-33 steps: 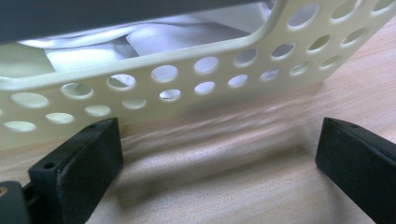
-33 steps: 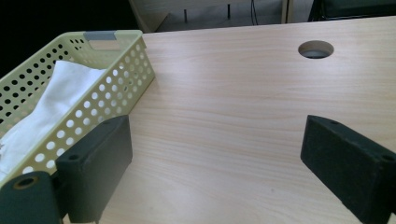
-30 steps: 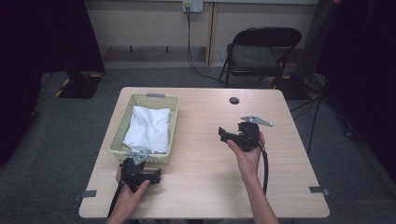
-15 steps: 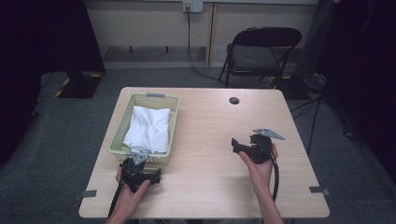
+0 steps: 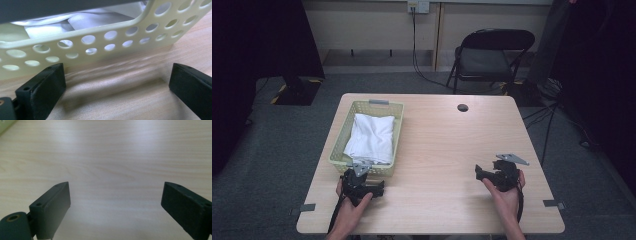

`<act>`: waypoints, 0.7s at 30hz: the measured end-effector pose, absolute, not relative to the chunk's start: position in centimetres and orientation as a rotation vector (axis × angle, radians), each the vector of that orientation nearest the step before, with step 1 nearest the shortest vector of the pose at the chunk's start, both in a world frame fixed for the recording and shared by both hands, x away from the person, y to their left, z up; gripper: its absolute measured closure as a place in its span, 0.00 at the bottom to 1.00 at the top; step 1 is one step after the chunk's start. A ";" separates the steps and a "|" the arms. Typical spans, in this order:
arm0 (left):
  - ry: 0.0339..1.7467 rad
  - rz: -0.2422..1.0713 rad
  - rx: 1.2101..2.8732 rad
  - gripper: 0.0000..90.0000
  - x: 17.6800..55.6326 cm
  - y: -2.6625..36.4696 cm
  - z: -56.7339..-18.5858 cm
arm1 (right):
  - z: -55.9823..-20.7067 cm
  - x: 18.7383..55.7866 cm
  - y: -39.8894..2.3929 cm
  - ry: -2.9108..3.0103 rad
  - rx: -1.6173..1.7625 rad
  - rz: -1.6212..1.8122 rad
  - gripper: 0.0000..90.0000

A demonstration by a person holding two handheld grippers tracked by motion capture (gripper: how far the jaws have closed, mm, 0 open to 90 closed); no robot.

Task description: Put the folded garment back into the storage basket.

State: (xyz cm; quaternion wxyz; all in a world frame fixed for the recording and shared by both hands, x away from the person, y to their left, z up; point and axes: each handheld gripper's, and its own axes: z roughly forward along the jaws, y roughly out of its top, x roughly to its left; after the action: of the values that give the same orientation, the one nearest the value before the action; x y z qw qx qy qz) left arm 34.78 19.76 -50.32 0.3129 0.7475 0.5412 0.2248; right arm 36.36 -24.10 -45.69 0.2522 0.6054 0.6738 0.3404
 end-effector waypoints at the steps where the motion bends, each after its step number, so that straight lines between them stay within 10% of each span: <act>1: 1.427 0.593 1.972 0.00 34.8 19.8 -50.3 | -46.0 36.1 -24.2 1.842 1.643 0.909 0.08; 21: 1.429 0.594 1.970 0.00 34.8 19.7 -50.3 | -49.8 35.4 -24.7 1.861 1.711 0.730 0.05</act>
State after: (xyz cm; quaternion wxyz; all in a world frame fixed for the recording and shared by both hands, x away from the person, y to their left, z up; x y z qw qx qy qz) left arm 34.78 19.75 -50.33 0.3131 0.7468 0.5418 0.2250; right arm 35.42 -24.74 -49.79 0.2526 0.6291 0.6844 0.2683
